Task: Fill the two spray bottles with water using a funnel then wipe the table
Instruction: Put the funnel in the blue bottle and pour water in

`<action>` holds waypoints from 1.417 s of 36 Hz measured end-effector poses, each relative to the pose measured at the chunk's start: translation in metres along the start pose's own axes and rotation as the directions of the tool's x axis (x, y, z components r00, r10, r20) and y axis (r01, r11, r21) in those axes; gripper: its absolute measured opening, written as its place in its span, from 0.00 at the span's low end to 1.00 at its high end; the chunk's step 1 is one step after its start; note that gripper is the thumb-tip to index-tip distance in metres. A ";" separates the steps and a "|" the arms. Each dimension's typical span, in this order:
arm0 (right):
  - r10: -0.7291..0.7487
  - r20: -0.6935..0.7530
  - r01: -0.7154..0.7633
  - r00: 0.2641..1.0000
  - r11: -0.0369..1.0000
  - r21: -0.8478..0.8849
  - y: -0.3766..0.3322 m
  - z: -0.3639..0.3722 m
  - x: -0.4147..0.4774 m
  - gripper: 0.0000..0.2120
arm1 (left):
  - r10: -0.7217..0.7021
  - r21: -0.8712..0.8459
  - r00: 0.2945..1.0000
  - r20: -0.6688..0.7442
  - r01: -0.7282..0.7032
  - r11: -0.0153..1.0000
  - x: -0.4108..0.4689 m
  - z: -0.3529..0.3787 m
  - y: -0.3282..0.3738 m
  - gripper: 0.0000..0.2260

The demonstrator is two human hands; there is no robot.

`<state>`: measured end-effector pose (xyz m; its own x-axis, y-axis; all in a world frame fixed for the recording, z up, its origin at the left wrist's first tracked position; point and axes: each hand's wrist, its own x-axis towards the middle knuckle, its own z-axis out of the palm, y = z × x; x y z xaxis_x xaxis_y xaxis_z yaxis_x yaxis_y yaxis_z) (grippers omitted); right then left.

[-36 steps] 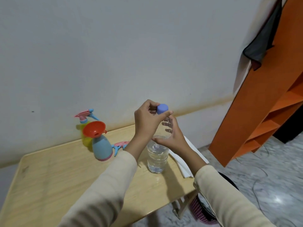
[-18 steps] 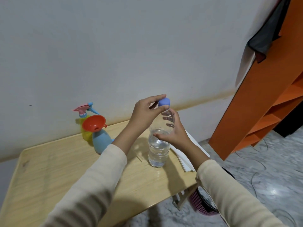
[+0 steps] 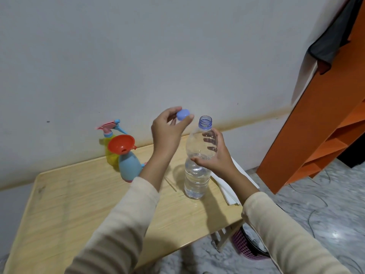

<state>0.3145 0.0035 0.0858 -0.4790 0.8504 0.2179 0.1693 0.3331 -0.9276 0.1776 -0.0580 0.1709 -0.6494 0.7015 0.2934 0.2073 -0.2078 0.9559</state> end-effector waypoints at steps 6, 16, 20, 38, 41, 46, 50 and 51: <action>-0.030 -0.017 0.030 0.999 1.000 -0.004 0.002 0.002 -0.001 0.48 | -0.257 0.259 0.966 0.010 0.246 0.934 -0.043 -0.052 -0.123 0.16; -0.027 -0.063 0.030 0.998 0.998 0.050 0.004 0.007 -0.008 0.46 | -0.410 0.398 0.912 -0.018 0.383 0.833 -0.121 -0.077 -0.221 0.16; -0.030 -0.104 0.037 0.994 0.997 0.067 0.006 0.009 -0.009 0.44 | -0.360 0.492 0.932 0.053 0.289 0.821 -0.130 -0.079 -0.233 0.16; 0.019 0.094 -0.029 0.995 0.993 0.112 0.039 0.001 -0.021 0.53 | -0.100 0.468 0.995 0.015 0.081 0.880 -0.103 -0.048 -0.178 0.24; 0.049 0.165 -0.064 0.985 0.994 0.090 0.054 -0.001 -0.024 0.50 | -0.079 0.169 0.990 0.116 0.058 0.984 -0.086 -0.016 -0.112 0.23; 0.065 0.225 -0.093 0.972 0.989 0.118 0.067 0.002 -0.021 0.44 | -0.014 0.170 0.982 0.188 -0.018 0.985 -0.068 0.025 -0.064 0.33; 0.089 0.229 -0.117 0.969 0.987 0.112 0.077 0.006 -0.020 0.41 | -0.055 0.203 0.987 0.150 0.024 0.979 -0.067 0.041 -0.064 0.38; 0.099 0.234 -0.128 0.967 0.985 0.113 0.079 0.005 -0.020 0.40 | -0.058 0.212 0.989 0.132 0.029 0.977 -0.068 0.042 -0.065 0.38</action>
<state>0.3328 0.0109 0.0065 -0.6483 0.7599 0.0481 0.1306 0.1732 -0.9762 0.2390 -0.0633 0.0880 -0.5578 0.7965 0.2334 0.3387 -0.0383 0.9401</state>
